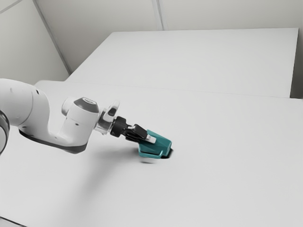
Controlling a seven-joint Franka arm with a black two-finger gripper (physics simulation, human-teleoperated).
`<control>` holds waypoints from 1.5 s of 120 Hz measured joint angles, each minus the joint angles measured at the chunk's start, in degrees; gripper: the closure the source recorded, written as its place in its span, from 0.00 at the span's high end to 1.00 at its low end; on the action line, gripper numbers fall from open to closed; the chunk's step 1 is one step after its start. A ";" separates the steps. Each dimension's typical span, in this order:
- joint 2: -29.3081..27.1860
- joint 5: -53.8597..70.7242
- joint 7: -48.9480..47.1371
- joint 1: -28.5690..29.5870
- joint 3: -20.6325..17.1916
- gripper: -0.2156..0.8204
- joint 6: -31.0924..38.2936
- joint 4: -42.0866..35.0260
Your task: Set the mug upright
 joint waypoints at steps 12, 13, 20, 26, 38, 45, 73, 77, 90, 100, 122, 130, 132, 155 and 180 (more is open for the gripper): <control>-0.71 0.09 0.32 -0.01 -0.53 0.12 0.17 -0.01; -0.79 0.10 0.34 -0.01 -0.58 0.12 0.19 -0.01; -1.28 0.19 0.51 -0.03 -0.79 0.09 0.28 0.00; -1.77 0.29 0.64 -0.03 -0.90 0.08 0.35 -0.01; -2.80 0.53 0.86 0.00 -1.14 0.07 0.46 -0.06; -3.54 0.69 0.96 0.01 -1.35 0.06 0.51 -0.07; -6.97 3.77 1.14 -0.06 -1.72 0.05 1.04 -0.10; -7.51 4.81 1.12 -0.05 -1.72 0.05 1.11 -0.09; -9.04 9.15 0.75 -0.06 -1.65 0.05 1.23 0.18; -9.71 13.91 -0.02 -0.14 -1.51 0.05 1.16 0.86; -10.70 25.84 -2.97 -0.76 -0.69 0.05 0.24 2.84; -10.97 30.82 -4.41 -1.10 -0.26 0.05 -0.81 4.19; -11.05 32.05 -4.81 -1.16 -0.18 0.05 -1.12 4.49; -11.63 44.99 -9.10 -2.42 1.51 0.05 -5.29 7.28; -11.93 56.86 -13.97 -1.53 1.86 0.05 -7.83 8.95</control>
